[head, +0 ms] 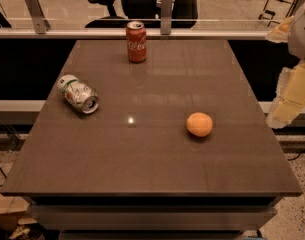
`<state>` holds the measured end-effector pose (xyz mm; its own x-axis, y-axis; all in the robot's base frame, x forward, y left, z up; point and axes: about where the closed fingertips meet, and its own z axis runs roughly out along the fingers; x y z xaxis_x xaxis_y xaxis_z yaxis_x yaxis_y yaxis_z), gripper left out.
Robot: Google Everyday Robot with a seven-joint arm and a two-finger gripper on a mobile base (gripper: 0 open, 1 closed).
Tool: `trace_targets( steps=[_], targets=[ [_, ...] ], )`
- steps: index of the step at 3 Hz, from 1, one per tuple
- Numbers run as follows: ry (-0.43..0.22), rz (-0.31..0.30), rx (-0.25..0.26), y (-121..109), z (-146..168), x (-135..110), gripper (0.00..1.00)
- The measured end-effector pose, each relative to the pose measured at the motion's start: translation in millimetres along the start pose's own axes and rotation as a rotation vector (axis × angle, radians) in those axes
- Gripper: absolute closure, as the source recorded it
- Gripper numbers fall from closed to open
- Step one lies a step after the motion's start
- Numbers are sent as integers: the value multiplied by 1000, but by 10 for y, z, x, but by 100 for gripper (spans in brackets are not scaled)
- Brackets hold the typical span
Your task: Pick coke can
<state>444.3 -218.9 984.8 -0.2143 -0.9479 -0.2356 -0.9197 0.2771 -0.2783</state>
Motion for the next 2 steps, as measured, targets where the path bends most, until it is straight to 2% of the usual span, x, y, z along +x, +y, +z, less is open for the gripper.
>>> trace_targets(
  steps=[1,2],
  targets=[
    [-52,4,35,-143,-44,-8,0],
    [-132,15,63,-323,-51,4,0]
  ],
)
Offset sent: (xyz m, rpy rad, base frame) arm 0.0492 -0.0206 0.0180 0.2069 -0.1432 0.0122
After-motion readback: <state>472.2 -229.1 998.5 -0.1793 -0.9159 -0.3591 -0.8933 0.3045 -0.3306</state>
